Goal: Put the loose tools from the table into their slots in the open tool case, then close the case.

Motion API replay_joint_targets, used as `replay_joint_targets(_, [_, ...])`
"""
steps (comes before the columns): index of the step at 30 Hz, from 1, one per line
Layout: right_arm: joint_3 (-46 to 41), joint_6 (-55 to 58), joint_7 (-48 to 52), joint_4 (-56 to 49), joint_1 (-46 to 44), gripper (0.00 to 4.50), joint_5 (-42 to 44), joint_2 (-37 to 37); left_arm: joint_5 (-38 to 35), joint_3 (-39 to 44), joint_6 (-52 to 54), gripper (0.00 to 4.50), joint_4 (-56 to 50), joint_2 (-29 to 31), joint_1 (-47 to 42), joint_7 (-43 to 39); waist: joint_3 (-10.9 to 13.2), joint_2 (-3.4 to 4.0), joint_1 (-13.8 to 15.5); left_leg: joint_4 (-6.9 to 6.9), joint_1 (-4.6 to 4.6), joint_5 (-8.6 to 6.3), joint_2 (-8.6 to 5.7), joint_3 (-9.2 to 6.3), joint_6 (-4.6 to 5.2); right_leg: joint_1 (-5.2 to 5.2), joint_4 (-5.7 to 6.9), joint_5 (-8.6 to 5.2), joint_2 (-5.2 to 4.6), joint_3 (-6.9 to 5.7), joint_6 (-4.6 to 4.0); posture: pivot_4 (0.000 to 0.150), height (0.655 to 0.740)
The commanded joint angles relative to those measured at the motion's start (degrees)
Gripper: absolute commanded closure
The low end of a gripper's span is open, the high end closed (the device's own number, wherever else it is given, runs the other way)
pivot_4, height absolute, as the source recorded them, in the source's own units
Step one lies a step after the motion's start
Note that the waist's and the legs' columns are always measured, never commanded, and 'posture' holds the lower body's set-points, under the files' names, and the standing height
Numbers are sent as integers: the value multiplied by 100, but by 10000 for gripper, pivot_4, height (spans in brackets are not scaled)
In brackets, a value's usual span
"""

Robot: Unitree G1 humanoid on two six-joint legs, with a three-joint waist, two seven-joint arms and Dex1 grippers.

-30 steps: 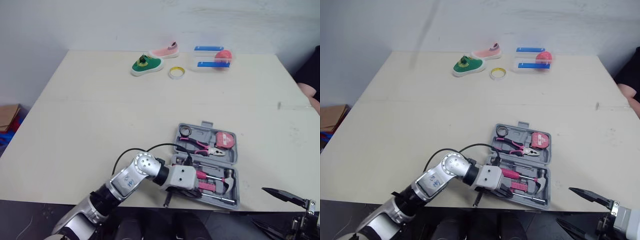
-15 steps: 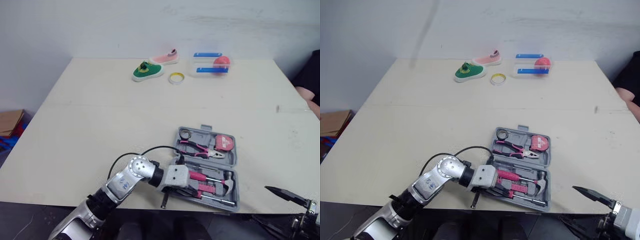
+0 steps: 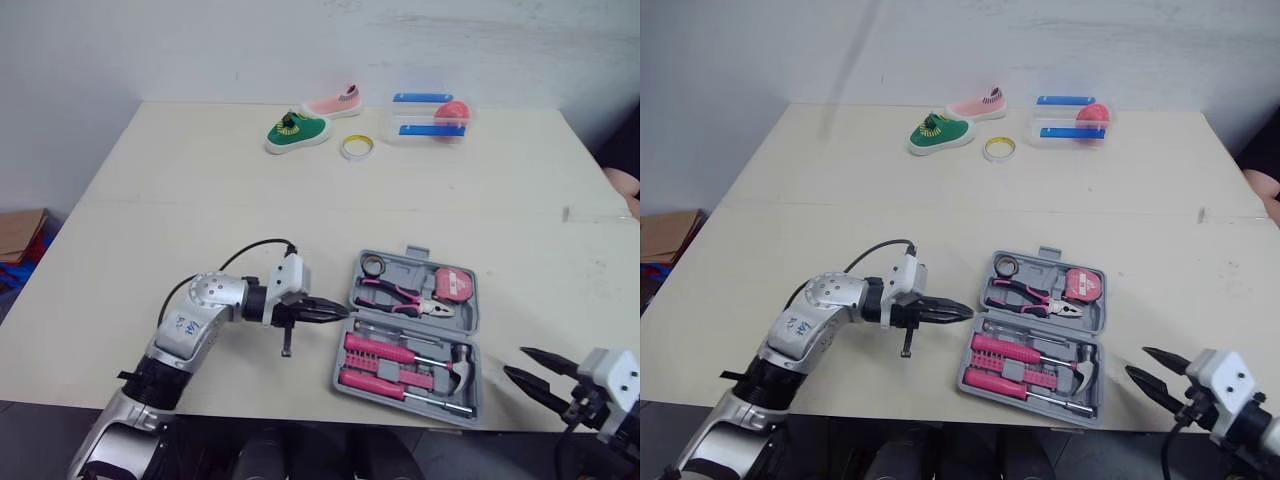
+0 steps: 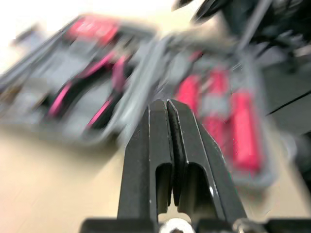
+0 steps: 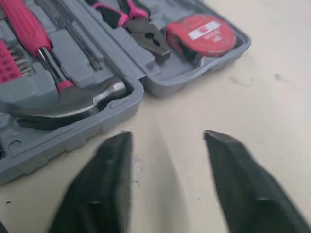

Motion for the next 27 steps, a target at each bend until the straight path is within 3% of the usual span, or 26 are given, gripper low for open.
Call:
replay_joint_targets(1, [155,173,-221,227,-297,44736,-255,-171,446,-40,-500,45000,420,-70,-104,210,11,-18,-7,0,-1,0,0,1,1,0,-1,1,-1,0,2,1500,7400])
replay_joint_targets(14, [1467,403,-454,567,-1478,44736,-847,-162,1223,-401,-490,45000,1242,-1074,-358,981,22,-37,-34,20,3,0,3,13,4,2,12,10,3,7,24,1500,7400])
replay_joint_targets(27, [2407,1119,-444,555,-2917,44736,-894,-5,1095,301,95,45000,805,-796,9,1321,24,-42,-242,40,7,11,15,18,9,5,24,30,6,13,25,1500,7400])
